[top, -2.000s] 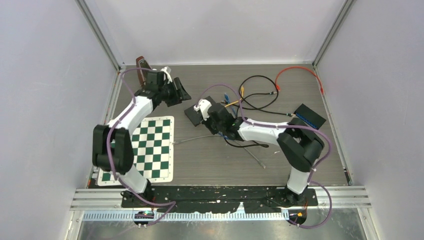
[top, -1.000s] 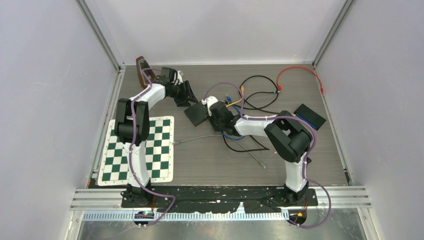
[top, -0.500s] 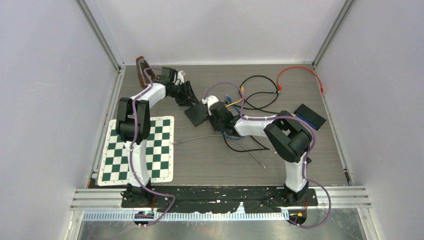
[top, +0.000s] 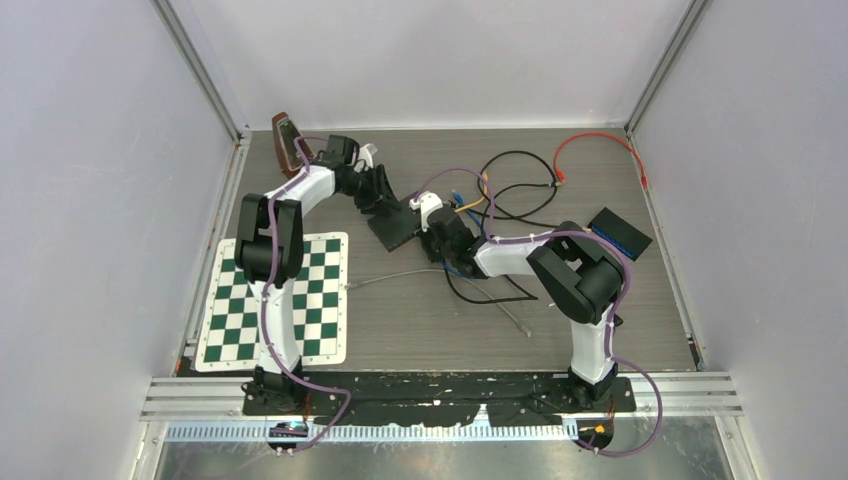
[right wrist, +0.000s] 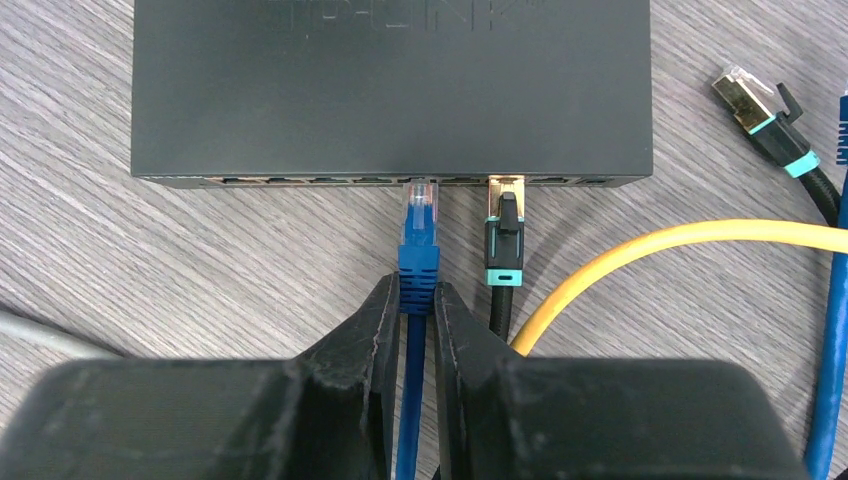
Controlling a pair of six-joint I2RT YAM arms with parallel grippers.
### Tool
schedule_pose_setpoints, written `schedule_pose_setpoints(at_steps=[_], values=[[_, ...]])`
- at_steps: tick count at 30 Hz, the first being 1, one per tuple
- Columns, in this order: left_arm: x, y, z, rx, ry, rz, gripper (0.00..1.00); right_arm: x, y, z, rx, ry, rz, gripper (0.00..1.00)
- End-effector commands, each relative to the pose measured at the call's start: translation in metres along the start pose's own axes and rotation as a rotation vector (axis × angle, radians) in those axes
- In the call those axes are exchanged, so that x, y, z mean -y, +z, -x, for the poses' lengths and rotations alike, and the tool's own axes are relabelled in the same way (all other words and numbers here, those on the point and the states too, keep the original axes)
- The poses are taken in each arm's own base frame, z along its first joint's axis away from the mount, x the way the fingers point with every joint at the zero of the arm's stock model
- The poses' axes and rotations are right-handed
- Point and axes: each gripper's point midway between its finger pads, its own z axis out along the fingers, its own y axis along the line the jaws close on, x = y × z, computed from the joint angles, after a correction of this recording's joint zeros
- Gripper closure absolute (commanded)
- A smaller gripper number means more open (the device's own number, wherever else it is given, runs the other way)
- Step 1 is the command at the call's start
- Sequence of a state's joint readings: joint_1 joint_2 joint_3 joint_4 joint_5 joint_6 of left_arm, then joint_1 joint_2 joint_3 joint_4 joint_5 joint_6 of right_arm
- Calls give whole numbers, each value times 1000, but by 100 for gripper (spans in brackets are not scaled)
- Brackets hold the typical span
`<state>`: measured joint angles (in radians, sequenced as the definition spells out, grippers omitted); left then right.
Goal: Insert the plug into the switch port
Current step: Insert the connector into the switch port.
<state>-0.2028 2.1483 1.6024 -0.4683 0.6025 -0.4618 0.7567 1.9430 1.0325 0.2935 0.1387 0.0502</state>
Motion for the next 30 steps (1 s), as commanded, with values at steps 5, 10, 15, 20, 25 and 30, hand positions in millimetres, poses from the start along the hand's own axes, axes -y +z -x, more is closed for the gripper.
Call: schedule_pose_setpoints(at_steps=[5, 10, 15, 20, 25, 30], values=[[5, -13, 25, 74, 46, 65, 57, 8, -10, 38, 115, 25, -18, 95], [0, -9, 48, 122, 7, 96, 57, 6, -10, 40, 123, 38, -4, 95], [-10, -2, 56, 126, -28, 144, 57, 6, -10, 44, 128, 33, -8, 95], [-14, 7, 47, 92, -59, 131, 58, 5, -12, 47, 139, 36, 3, 95], [-11, 9, 37, 60, -71, 91, 59, 3, -15, 48, 157, 27, 18, 95], [-10, 10, 31, 56, -64, 76, 59, 3, -21, 56, 188, 21, 21, 95]])
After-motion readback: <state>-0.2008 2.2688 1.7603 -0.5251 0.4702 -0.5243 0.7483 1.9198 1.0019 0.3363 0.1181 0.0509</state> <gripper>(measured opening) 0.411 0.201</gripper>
